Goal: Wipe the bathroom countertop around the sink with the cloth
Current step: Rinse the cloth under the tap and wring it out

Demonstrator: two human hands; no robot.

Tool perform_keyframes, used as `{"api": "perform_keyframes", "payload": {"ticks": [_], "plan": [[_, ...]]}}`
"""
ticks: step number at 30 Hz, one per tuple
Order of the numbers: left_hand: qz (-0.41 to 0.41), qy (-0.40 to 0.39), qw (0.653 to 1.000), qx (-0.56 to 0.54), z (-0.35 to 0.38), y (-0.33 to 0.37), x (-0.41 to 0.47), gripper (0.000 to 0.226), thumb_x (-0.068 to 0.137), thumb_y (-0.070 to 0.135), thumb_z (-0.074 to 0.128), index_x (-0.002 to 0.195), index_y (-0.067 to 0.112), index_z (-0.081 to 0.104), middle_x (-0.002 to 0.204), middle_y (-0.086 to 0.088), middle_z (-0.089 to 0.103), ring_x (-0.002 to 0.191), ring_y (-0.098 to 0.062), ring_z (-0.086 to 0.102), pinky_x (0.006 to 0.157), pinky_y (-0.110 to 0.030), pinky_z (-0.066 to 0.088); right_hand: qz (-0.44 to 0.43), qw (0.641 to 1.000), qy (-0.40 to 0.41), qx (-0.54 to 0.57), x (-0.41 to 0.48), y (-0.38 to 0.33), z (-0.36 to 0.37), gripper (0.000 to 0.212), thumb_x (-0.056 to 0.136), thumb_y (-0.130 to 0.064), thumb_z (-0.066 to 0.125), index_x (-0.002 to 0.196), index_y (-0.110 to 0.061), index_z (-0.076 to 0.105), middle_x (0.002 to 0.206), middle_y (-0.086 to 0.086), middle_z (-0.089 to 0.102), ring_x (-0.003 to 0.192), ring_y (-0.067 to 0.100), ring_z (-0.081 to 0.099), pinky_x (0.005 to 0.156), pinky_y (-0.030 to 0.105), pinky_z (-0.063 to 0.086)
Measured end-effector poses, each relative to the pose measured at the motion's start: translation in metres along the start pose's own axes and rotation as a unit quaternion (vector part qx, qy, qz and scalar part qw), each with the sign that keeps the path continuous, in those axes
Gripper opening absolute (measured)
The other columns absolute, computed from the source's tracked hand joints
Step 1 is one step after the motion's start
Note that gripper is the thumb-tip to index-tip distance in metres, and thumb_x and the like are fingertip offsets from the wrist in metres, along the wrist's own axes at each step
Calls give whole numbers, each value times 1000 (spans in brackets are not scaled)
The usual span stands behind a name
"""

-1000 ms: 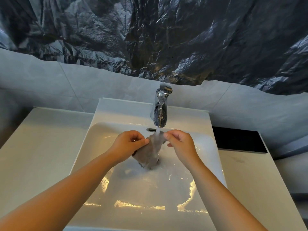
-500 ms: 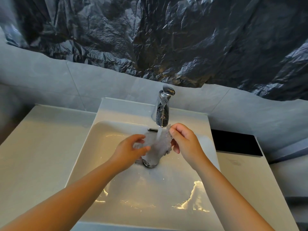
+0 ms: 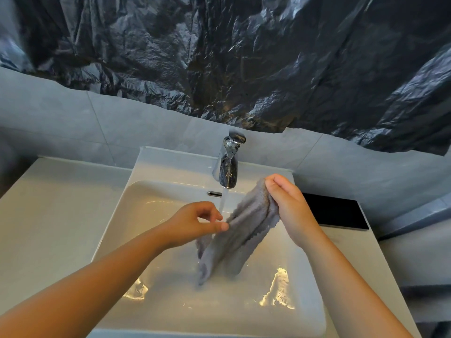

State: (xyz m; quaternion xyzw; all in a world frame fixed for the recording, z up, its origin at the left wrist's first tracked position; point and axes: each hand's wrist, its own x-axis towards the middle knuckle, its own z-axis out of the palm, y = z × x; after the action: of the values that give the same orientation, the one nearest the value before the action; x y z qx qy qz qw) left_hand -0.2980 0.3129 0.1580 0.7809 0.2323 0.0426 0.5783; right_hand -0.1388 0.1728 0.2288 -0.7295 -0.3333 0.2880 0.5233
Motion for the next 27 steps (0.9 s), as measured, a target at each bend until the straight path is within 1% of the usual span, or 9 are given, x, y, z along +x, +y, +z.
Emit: {"api": "perform_keyframes", "payload": {"ticks": [3, 8, 10, 13, 15, 21, 23, 25, 27], "plan": [[-8, -16, 999, -31, -4, -8, -4, 17, 82, 22, 71, 78, 12, 59, 95, 4, 73, 91, -5, 67, 88, -28, 53, -20, 999, 37, -33, -2, -5, -1, 22, 100, -22, 41, 86, -12, 55, 77, -4, 51, 73, 3, 48, 66, 13, 41], [9, -7, 1000, -18, 15, -2, -2, 42, 89, 37, 59, 130, 34, 51, 124, 19, 58, 113, 1, 55, 90, -14, 44, -30, 997, -39, -53, -5, -9, 6, 25, 100, -18, 43, 81, -5, 52, 76, 2, 47, 74, 10, 46, 69, 25, 38], [28, 3, 998, -59, 20, 9, 5, 35, 91, 33, 58, 125, 34, 56, 118, 14, 64, 109, 1, 58, 90, -14, 45, -41, 995, -59, -72, -5, -12, 8, 25, 99, -18, 44, 78, -10, 53, 75, 2, 47, 72, 9, 45, 67, 23, 38], [41, -8, 998, -51, 23, 17, 10, 8, 87, 29, 66, 93, 28, 71, 88, 8, 70, 85, -8, 64, 82, -24, 49, -51, 993, -70, -85, -3, -17, 6, 24, 99, -17, 45, 79, -11, 57, 75, 3, 51, 72, 8, 47, 66, 20, 39], [41, -5, 999, -15, 21, 18, 7, 14, 87, 28, 65, 77, 20, 69, 73, 8, 63, 70, -7, 56, 72, -24, 46, -54, 993, -56, -89, -2, -16, 4, 24, 99, -18, 45, 80, -13, 58, 76, 2, 53, 71, 6, 47, 65, 17, 40], [13, 24, 999, 45, 9, 10, -4, 34, 96, 40, 47, 82, 9, 55, 75, 1, 52, 70, -12, 46, 67, -25, 37, -76, 973, 45, -212, 4, 22, 7, 22, 99, -18, 43, 79, -16, 52, 70, -8, 51, 65, 0, 45, 58, 13, 36], [-25, -37, 992, 120, 3, 0, -4, 41, 90, 52, 51, 87, 12, 59, 79, 0, 57, 71, -13, 50, 68, -26, 40, -62, 963, 28, -259, 5, 38, 11, 21, 100, -21, 41, 81, -20, 51, 71, -10, 52, 66, 2, 48, 57, 14, 37], [-78, -130, 955, 253, -5, -17, -5, 45, 87, 58, 52, 84, 13, 61, 74, 1, 54, 67, -13, 48, 67, -27, 39, -55, 960, 37, -271, 7, 46, 15, 19, 101, -24, 38, 86, -21, 50, 74, -10, 53, 69, 5, 50, 57, 16, 38], [-125, -157, 947, 251, -13, -33, -6, 41, 88, 55, 51, 83, 16, 63, 75, 2, 54, 70, -12, 49, 71, -27, 41, -47, 969, 54, -238, 10, 45, 17, 13, 100, -25, 39, 96, -22, 52, 76, -7, 55, 70, 6, 52, 57, 14, 40]]}}
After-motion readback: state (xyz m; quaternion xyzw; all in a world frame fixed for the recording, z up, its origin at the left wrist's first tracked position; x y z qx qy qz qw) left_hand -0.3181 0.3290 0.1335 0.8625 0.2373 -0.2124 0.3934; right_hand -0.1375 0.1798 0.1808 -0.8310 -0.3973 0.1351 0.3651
